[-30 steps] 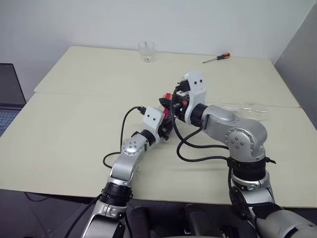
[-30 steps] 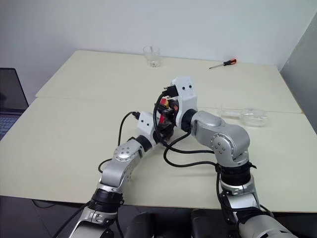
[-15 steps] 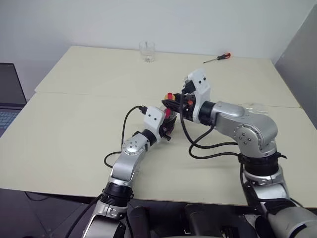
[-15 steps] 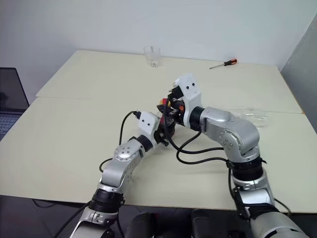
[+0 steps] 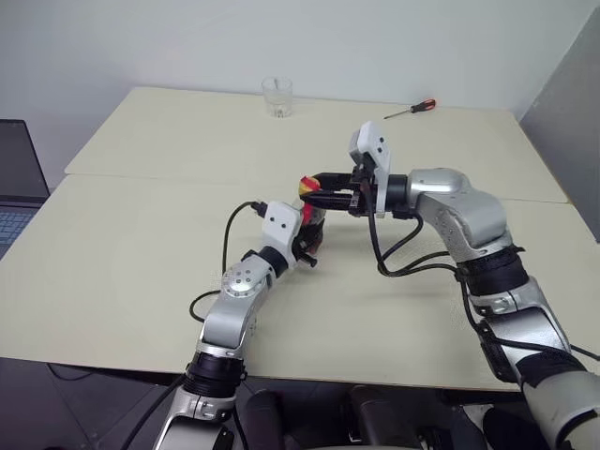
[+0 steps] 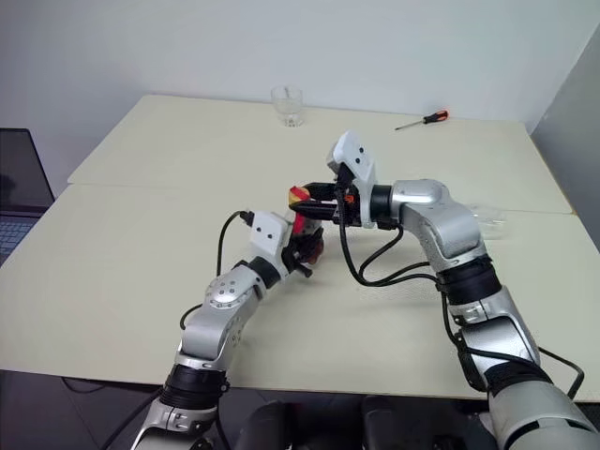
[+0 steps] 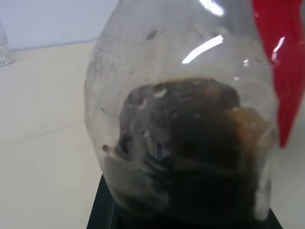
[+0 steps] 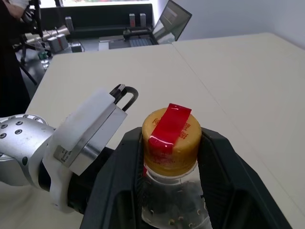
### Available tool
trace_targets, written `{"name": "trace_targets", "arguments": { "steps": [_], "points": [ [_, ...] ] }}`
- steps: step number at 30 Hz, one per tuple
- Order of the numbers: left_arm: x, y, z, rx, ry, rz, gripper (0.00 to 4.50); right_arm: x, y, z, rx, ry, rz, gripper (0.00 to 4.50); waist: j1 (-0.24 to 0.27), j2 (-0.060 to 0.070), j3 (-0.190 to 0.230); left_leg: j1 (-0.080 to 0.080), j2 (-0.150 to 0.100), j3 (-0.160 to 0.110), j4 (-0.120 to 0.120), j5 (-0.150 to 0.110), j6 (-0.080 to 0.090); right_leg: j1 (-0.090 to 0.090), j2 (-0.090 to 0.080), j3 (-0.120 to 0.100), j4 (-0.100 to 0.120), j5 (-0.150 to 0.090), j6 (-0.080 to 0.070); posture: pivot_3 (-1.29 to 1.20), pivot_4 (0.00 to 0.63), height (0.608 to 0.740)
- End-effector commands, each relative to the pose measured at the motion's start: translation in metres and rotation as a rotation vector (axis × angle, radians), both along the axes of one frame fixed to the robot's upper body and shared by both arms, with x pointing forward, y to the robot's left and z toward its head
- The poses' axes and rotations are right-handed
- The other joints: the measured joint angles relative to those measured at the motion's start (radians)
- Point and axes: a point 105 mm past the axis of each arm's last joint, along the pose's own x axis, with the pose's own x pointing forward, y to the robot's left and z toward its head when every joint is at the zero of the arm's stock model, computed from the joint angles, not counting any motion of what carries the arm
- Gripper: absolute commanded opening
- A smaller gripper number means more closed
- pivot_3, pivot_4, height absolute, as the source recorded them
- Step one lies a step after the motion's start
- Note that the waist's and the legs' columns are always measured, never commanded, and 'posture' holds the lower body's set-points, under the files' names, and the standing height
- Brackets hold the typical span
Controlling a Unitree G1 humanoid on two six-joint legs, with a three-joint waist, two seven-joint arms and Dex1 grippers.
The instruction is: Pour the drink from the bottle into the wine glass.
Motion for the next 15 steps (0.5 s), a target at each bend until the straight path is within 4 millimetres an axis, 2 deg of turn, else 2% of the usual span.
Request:
{"name": "trace_targets", "arguments": {
  "steps": [1, 10, 15],
  "points": [
    [-0.003, -0.004, 0.014, -0.023, -0.044, -0.004, 1.0, -0.02, 0.003, 0.014, 0.043, -0.045, 0.106, 1.43, 0.001, 0.0, 0.0, 0.0, 0.0, 0.0, 0.0, 0.0, 0.0, 0.0, 0.0, 0.0, 0.0, 0.0, 0.0, 0.0, 0.15, 0.74],
    [-0.004, -0.007, 0.012, -0.021, -0.036, -0.015, 0.99, -0.043, -0.014, 0.013, 0.058, 0.037, 0.083, 1.43, 0.003, 0.0, 0.0, 0.0, 0.0, 0.0, 0.0, 0.0, 0.0, 0.0, -0.001, 0.0, 0.0, 0.0, 0.0, 0.0, 0.15, 0.74],
    [-0.003, -0.01, 0.012, -0.023, -0.033, -0.027, 0.98, -0.055, -0.017, 0.015, 0.082, 0.064, 0.062, 3.04, -0.002, 0.001, 0.0, 0.0, 0.0, -0.001, 0.0, 0.0, 0.0, 0.0, 0.0, 0.0, 0.0, 0.0, 0.0, 0.0, 0.15, 0.74]
  ]
}}
